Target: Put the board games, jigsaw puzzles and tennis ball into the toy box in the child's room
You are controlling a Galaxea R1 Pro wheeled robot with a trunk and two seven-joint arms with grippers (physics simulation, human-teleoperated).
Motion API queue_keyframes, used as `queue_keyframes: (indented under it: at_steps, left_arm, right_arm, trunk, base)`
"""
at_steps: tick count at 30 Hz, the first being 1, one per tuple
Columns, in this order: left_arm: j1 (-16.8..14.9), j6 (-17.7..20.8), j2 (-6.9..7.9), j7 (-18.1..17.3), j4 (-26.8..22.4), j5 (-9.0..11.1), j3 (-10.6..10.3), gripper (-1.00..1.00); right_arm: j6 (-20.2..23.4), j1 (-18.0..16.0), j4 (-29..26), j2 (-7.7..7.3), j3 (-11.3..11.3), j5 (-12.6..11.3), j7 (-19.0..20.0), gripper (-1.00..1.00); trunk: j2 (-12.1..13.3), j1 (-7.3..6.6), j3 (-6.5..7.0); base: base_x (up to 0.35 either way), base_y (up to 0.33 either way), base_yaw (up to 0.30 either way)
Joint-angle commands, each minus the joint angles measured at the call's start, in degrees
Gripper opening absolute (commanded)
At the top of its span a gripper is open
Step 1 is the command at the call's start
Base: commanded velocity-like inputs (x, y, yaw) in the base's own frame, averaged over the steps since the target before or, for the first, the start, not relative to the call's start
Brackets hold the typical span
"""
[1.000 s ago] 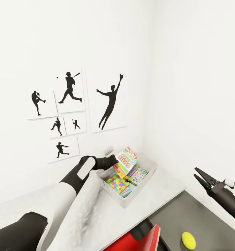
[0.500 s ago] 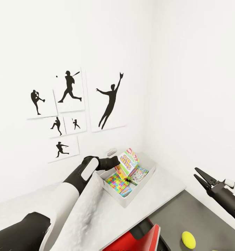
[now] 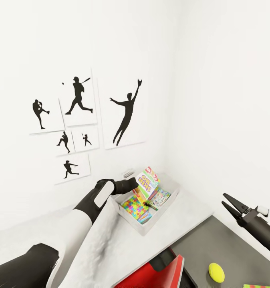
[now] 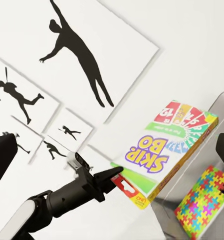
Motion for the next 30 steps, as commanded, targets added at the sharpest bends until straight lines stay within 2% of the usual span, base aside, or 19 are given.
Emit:
queue_keyframes:
  at_steps: [1,6,9,12,24,30]
  left_arm:
    - [-0.03,0.15,-0.03,-0.16,0.03,-0.08,-0.02,-1.00]
    - [-0.03,0.02,-0.52,-0.14,0.28,-0.31,-0.81,-1.00]
    - [-0.03,-0.26,-0.59,-0.21,0.32,-0.46,-3.29,-1.00]
    - [-0.03,-0.36,-0.61,-0.33,0.33,-0.51,-4.48,-1.00]
    - [-0.03,-0.54,-0.62,-0.38,0.34,-0.52,-5.01,-1.00]
    - [-0.03,-1.96,-0.61,-0.38,0.34,-0.60,-5.08,-1.00]
  right_arm:
    - [0.35,-0.05,0.01,0.00,-0.07,0.03,0.19,1.00]
    - [0.48,-0.05,0.01,-0.01,-0.06,0.04,0.22,1.00]
    - [0.48,-0.05,0.01,-0.01,-0.06,0.08,0.27,1.00]
    - [0.47,-0.05,0.01,-0.01,-0.06,0.08,0.30,1.00]
    - [0.47,-0.05,0.01,-0.01,-1.16,0.01,0.32,1.00]
    - [0.47,-0.05,0.01,-0.01,-1.20,0.01,0.32,1.00]
  trunk:
    - [-0.08,0.02,-0.15]
    - [-0.08,0.02,-0.62]
    - [-0.08,0.02,-0.90]
    - [-0.08,0.02,-1.17]
    - [-0.08,0.02,-2.29]
    - [-0.08,0.02,-2.84]
  base:
    - [0.000,0.000,0.000]
    - [0.000,0.000,0.000]
    - [0.000,0.000,0.000]
    - [0.000,0.000,0.000]
    - [0.000,0.000,0.000]
    - [0.000,0.000,0.000]
